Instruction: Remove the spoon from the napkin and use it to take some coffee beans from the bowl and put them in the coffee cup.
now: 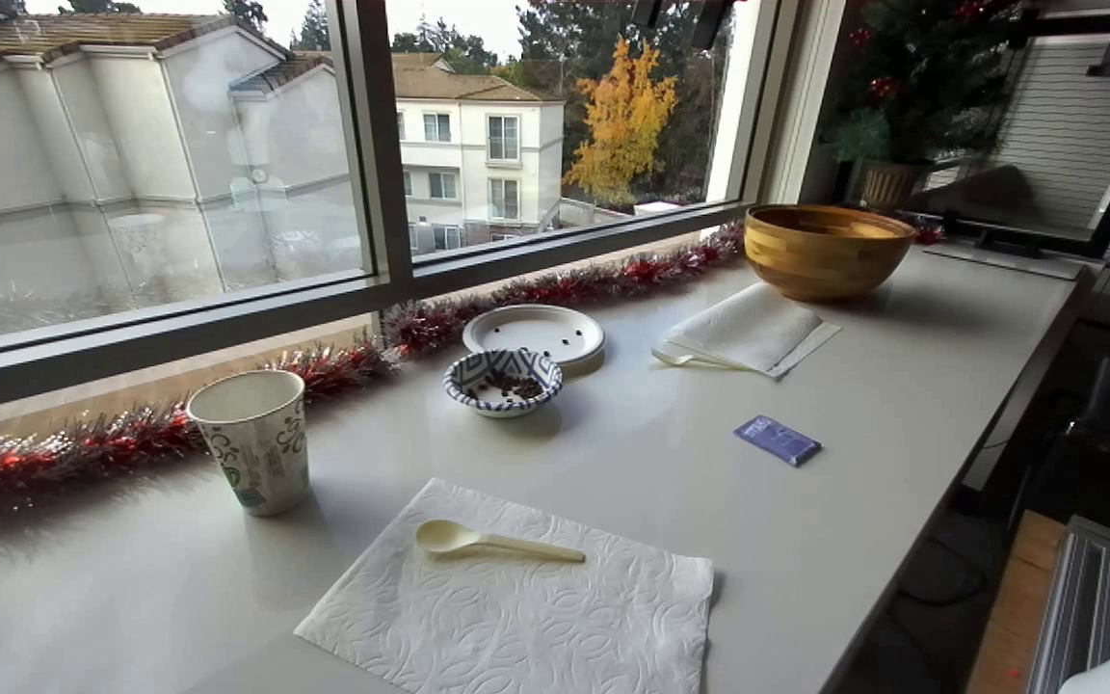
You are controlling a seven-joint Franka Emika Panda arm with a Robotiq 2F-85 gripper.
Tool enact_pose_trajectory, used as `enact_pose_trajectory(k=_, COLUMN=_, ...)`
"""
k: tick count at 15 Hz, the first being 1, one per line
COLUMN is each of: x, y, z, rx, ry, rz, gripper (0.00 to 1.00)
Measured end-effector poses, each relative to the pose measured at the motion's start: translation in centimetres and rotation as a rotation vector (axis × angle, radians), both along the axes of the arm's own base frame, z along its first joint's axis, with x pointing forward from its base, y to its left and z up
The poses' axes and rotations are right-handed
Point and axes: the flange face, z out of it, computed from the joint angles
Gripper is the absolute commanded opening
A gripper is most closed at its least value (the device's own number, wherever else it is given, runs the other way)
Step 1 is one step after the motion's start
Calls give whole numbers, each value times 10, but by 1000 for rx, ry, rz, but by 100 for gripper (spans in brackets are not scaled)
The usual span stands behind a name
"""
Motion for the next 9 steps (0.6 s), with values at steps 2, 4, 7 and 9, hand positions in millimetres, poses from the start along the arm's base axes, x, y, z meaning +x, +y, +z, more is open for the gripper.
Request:
enact_pose_trajectory(k=2, x=3, y=42, z=-20, rx=-18, ry=37, rz=72, gripper=100)
enact_pose_trajectory(k=4, x=6, y=93, z=-45, rx=-55, ry=36, rz=147, gripper=100)
enact_pose_trajectory(k=7, x=3, y=170, z=-85, rx=-124, ry=-28, rz=284, gripper=100)
enact_pose_trajectory(k=9, x=-5, y=212, z=-111, rx=-145, ry=-74, rz=372, gripper=100)
